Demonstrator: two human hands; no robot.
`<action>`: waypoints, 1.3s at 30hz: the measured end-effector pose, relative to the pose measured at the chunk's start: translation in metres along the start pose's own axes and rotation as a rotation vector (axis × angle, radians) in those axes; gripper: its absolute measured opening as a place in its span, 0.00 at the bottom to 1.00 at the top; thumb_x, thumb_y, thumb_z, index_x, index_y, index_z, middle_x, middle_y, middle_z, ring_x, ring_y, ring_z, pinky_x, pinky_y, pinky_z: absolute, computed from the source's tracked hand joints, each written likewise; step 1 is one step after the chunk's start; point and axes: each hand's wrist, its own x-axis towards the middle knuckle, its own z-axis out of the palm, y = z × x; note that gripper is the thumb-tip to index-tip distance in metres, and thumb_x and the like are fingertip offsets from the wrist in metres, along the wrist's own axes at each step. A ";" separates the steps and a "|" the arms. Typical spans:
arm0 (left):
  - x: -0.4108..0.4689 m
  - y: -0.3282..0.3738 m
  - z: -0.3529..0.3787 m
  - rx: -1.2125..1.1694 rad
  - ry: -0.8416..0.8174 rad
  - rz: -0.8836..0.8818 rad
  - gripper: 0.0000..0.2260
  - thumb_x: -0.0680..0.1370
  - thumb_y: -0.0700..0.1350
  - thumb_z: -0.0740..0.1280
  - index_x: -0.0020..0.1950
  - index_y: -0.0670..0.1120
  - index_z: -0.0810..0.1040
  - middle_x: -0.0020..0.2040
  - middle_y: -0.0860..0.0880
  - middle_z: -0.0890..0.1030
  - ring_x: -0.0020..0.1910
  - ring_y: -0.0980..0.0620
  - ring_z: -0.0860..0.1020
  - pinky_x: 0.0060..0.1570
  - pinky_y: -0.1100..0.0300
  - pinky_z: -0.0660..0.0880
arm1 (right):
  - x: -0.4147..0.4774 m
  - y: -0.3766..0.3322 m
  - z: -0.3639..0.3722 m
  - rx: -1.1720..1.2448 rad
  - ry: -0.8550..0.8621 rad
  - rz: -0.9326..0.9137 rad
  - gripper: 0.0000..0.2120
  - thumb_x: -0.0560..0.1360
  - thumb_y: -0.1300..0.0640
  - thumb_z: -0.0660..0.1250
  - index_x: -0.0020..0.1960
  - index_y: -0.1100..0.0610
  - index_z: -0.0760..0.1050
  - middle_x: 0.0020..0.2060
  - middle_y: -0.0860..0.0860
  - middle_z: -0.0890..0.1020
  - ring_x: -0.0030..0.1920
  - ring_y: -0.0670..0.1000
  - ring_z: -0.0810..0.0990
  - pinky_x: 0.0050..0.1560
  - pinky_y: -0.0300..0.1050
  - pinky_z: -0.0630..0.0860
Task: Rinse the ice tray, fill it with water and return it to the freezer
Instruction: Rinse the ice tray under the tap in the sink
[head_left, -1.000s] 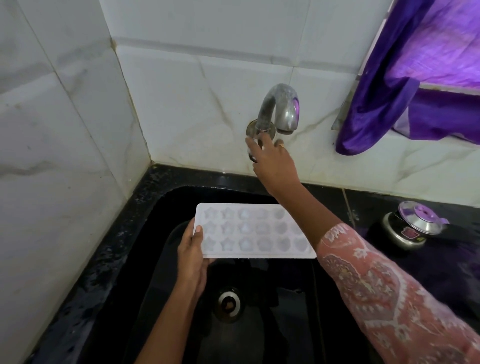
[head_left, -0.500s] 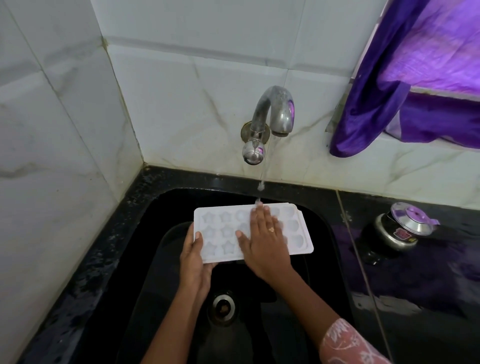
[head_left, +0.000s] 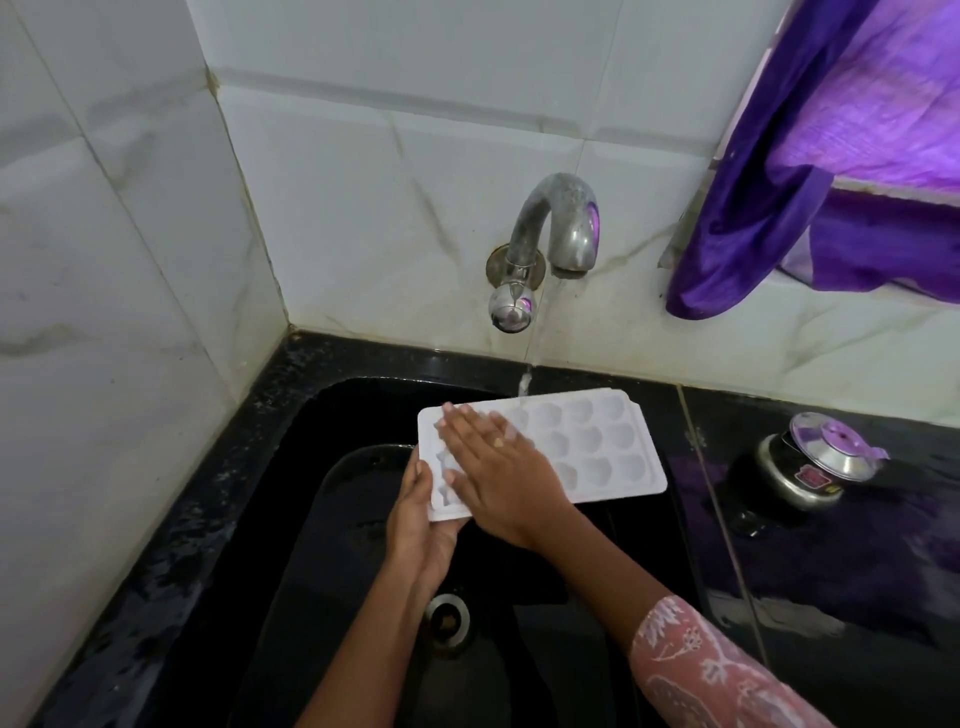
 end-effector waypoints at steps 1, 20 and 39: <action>0.001 0.001 0.001 -0.018 -0.013 -0.014 0.14 0.81 0.42 0.55 0.64 0.43 0.72 0.48 0.43 0.83 0.41 0.51 0.83 0.40 0.55 0.81 | 0.004 0.002 -0.002 -0.019 0.035 0.067 0.29 0.79 0.45 0.41 0.74 0.60 0.56 0.74 0.55 0.58 0.75 0.53 0.55 0.74 0.54 0.52; 0.010 0.019 -0.010 0.137 0.040 0.095 0.17 0.82 0.44 0.54 0.70 0.45 0.67 0.63 0.43 0.76 0.61 0.44 0.75 0.47 0.49 0.79 | -0.058 0.079 -0.004 0.007 0.033 0.359 0.41 0.71 0.34 0.24 0.75 0.58 0.44 0.75 0.50 0.44 0.74 0.47 0.39 0.75 0.45 0.40; 0.006 0.023 -0.012 0.262 0.189 0.022 0.10 0.82 0.44 0.55 0.60 0.45 0.72 0.49 0.45 0.80 0.45 0.46 0.79 0.32 0.52 0.81 | -0.079 0.061 -0.006 -0.110 0.182 -0.072 0.21 0.73 0.61 0.54 0.63 0.56 0.73 0.62 0.53 0.77 0.63 0.53 0.76 0.61 0.48 0.73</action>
